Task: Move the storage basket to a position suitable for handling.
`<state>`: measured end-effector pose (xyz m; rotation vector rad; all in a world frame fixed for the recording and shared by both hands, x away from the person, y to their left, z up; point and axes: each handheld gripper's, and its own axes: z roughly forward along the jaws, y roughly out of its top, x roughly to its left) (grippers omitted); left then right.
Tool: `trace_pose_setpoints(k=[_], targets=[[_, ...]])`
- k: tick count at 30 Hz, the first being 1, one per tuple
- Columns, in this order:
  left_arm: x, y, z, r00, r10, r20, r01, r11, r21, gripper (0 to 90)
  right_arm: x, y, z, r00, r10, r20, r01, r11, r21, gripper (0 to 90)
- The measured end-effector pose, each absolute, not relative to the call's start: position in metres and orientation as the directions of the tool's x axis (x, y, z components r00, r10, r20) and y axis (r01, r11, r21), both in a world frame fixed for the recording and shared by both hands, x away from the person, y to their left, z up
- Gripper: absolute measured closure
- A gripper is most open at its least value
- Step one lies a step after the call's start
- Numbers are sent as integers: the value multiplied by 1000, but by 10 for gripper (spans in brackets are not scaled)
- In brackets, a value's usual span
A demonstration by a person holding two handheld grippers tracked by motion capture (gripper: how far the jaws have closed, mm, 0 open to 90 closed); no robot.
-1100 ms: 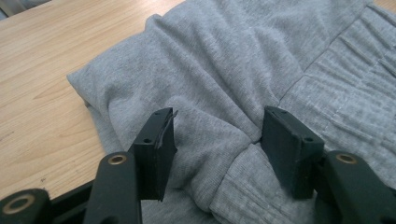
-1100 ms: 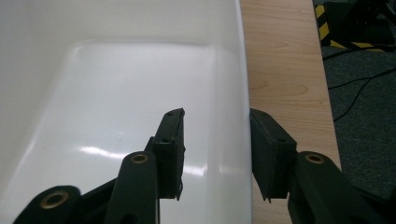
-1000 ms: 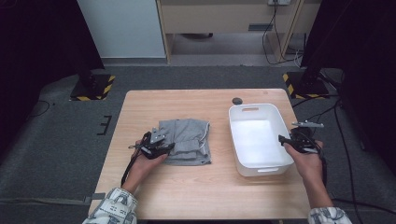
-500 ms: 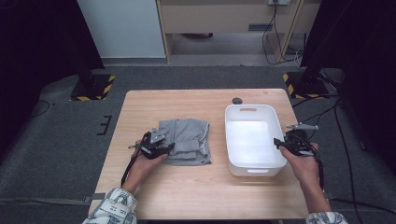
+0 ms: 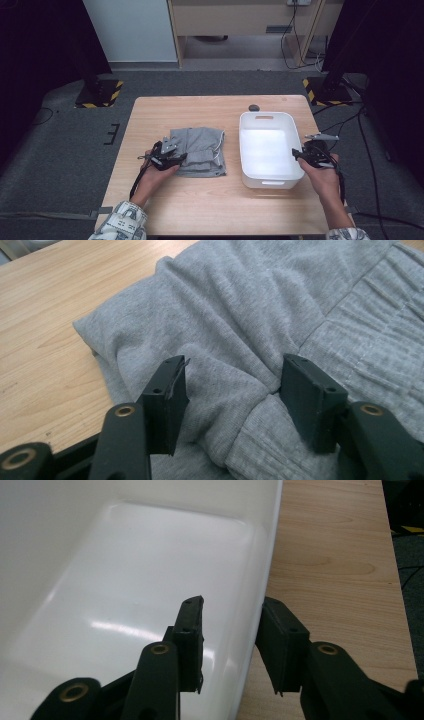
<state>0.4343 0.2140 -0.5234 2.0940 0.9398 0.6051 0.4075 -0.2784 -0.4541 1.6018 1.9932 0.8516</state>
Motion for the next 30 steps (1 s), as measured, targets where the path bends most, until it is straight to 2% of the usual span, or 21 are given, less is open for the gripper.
trace_pose_setpoints(k=[9, 12, 20, 22, 30], targets=[[433, 213, -523, 614, 780, 125, 424, -458, 781, 428, 408, -278, -455, -244, 969, 35, 687, 147, 712, 603], [433, 213, -523, 615, 779, 123, 423, -457, 782, 428, 409, -281, -458, -246, 968, 37, 684, 147, 714, 681], [433, 213, -522, 614, 779, 123, 425, -458, 780, 429, 415, -281, -460, -239, 971, 25, 675, 148, 723, 725], [432, 213, -523, 614, 779, 126, 421, -459, 782, 429, 417, -283, -460, -232, 972, 31, 680, 139, 720, 790], [431, 215, -523, 615, 779, 123, 422, -457, 783, 429, 421, -282, -459, -219, 975, 31, 682, 131, 719, 809]])
